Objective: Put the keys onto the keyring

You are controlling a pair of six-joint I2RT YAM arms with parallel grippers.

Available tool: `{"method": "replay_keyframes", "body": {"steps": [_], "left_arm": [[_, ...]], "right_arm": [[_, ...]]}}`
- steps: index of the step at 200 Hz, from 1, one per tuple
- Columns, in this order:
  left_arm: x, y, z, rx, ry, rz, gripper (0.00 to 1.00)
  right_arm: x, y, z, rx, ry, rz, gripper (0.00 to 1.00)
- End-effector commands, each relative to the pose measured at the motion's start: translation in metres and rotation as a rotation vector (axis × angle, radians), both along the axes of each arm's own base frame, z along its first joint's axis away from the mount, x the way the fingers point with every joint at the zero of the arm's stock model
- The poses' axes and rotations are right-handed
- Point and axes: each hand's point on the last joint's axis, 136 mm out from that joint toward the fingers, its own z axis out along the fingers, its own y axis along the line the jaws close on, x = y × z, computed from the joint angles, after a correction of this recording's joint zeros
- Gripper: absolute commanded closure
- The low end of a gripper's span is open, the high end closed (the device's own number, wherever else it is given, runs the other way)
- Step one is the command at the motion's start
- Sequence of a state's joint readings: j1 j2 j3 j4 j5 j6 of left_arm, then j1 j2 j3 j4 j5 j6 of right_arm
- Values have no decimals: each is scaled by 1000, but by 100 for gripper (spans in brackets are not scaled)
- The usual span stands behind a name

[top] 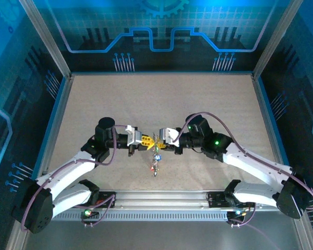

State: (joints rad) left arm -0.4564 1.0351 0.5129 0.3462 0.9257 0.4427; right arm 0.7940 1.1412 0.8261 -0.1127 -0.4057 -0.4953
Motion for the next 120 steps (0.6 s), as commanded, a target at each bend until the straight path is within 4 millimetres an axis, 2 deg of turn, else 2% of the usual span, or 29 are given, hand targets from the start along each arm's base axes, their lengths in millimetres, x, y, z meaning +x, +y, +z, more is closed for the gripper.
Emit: {"method": "replay_keyframes", "body": {"steps": [1, 49, 102, 120], "left_arm": [[-8, -4, 15, -36, -52, -58, 100], [-7, -4, 16, -40, -59, -51, 100], [-3, -5, 14, -36, -53, -31, 100], [6, -3, 8, 0, -43, 25, 95]], "right_arm": [[-2, 8, 8, 12, -4, 30, 79], [-3, 10, -1, 12, 32, 24, 79], [-3, 11, 4, 44, 31, 20, 99], [-2, 7, 7, 23, 17, 2, 100]]}}
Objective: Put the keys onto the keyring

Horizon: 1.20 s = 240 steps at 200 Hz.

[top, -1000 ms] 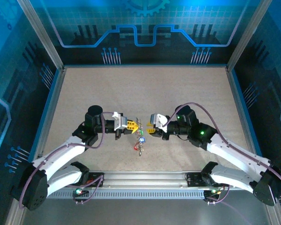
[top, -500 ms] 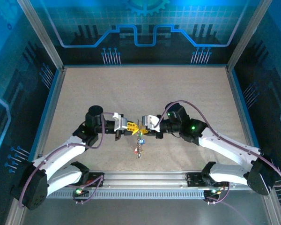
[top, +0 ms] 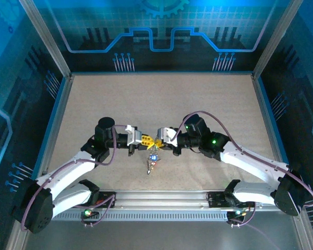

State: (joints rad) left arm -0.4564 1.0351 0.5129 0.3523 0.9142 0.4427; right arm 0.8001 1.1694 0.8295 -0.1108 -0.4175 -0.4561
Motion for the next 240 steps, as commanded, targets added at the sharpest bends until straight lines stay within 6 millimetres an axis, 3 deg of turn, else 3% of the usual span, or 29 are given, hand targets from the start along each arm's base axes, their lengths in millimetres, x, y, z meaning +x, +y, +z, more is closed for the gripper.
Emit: {"method": "replay_keyframes", "body": {"steps": [1, 20, 24, 54, 91, 139, 240], "left_arm": [[4, -3, 7, 5, -37, 17, 95], [11, 0, -4, 84, -41, 70, 86], [11, 0, -7, 99, -46, 75, 85], [10, 0, -15, 146, -56, 83, 84], [10, -2, -12, 134, -47, 85, 84], [7, -2, -3, 99, -54, 83, 76], [7, -6, -5, 94, -18, 61, 75]], "right_arm": [[0, 2, 14, 27, -39, 1, 100], [-3, -6, 6, -44, -23, -7, 100], [-1, -5, 15, -41, -35, -9, 100], [-2, -11, 16, -107, -9, -20, 100], [-4, -8, 13, -138, 14, -9, 100], [3, -9, 6, -209, -5, -30, 100], [1, -5, 4, -220, 26, -13, 100]]}}
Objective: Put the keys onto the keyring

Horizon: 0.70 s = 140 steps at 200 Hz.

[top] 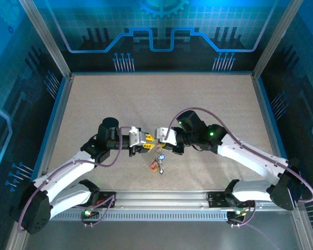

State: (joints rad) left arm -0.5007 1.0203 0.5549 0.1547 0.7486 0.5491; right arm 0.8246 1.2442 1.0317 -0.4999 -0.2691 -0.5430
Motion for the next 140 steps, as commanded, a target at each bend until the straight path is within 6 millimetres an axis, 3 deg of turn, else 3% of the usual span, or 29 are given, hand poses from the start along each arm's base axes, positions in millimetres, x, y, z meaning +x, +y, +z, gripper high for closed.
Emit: {"method": "replay_keyframes", "body": {"steps": [1, 86, 103, 130, 140], "left_arm": [[-2, -6, 15, -33, -15, -31, 75], [3, -5, 5, 13, -4, -4, 84], [3, -5, 6, 15, -7, -6, 100], [-1, -5, 9, 4, -14, -24, 100], [-2, -6, 11, -9, -20, -31, 100]], "right_arm": [[-2, 13, 18, 48, -12, 31, 100], [-2, 25, 24, 85, -9, 48, 100], [-3, 27, 25, 95, -8, 57, 100], [-6, 27, 30, 127, -15, 69, 100], [-6, 24, 32, 143, -17, 69, 94]]}}
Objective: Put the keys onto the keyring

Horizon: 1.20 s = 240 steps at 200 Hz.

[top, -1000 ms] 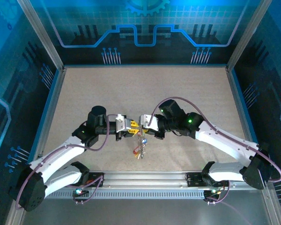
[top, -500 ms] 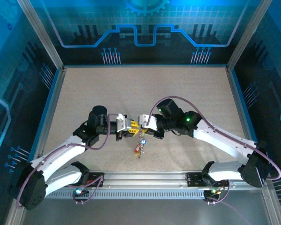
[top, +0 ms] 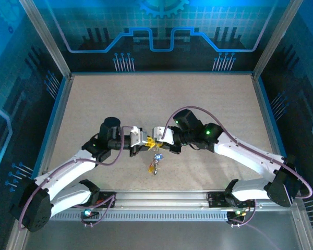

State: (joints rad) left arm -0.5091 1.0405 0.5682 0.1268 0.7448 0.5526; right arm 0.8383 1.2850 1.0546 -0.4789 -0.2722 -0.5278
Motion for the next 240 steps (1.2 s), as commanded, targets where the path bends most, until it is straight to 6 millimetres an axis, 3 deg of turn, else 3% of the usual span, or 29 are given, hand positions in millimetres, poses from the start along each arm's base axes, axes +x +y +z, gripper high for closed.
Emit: {"method": "replay_keyframes", "body": {"steps": [1, 52, 98, 133, 172, 240], "left_arm": [[-2, -4, 17, -30, -47, -25, 100], [-6, -5, 39, -180, -56, -63, 100], [-11, -7, 47, -273, -88, -106, 100], [-15, -8, 50, -321, -115, -134, 100], [-18, -9, 49, -321, -119, -155, 100], [-18, -9, 48, -320, -122, -154, 100]], "right_arm": [[-8, 13, 33, 139, -28, 60, 93], [-13, -5, 39, 210, -20, 47, 76], [-14, -13, 43, 253, -42, 31, 72], [-14, -15, 42, 256, -36, 21, 74], [-10, -14, 42, 265, -31, 5, 88], [-8, -5, 40, 283, -5, 26, 86]]}}
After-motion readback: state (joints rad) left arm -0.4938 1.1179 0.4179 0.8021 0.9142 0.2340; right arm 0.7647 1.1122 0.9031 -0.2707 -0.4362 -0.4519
